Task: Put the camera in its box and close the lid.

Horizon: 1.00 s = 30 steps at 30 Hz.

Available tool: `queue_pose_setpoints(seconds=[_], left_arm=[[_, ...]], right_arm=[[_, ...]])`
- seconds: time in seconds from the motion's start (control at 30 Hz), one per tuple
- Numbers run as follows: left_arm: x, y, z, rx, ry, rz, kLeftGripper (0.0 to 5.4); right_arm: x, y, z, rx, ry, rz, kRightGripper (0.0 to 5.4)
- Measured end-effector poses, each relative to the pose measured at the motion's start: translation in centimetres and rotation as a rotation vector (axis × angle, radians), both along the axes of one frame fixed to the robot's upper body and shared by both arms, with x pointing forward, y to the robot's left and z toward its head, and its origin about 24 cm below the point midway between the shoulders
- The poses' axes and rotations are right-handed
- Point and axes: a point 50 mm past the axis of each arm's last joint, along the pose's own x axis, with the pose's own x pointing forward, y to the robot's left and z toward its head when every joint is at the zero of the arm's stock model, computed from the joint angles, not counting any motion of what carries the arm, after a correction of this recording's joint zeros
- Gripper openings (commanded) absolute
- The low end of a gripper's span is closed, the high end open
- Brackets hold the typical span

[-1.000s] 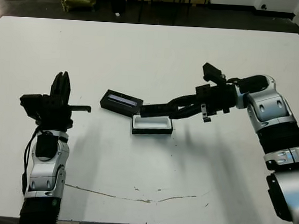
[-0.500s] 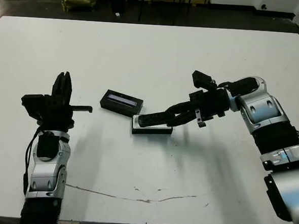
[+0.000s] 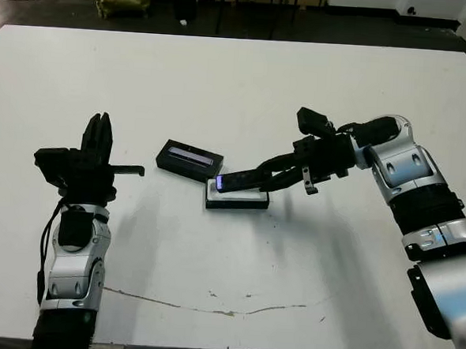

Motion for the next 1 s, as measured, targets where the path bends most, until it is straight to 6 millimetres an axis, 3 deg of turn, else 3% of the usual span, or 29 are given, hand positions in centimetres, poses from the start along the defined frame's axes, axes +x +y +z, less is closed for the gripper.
queue_pose_setpoints(seconds=[1.0], left_arm=[[-0.1, 0.0, -0.1, -0.003, 0.008, 0.008, 0.0]], right_arm=[[0.1, 0.2, -1.7, -0.043, 0.028, -0.013, 0.07]])
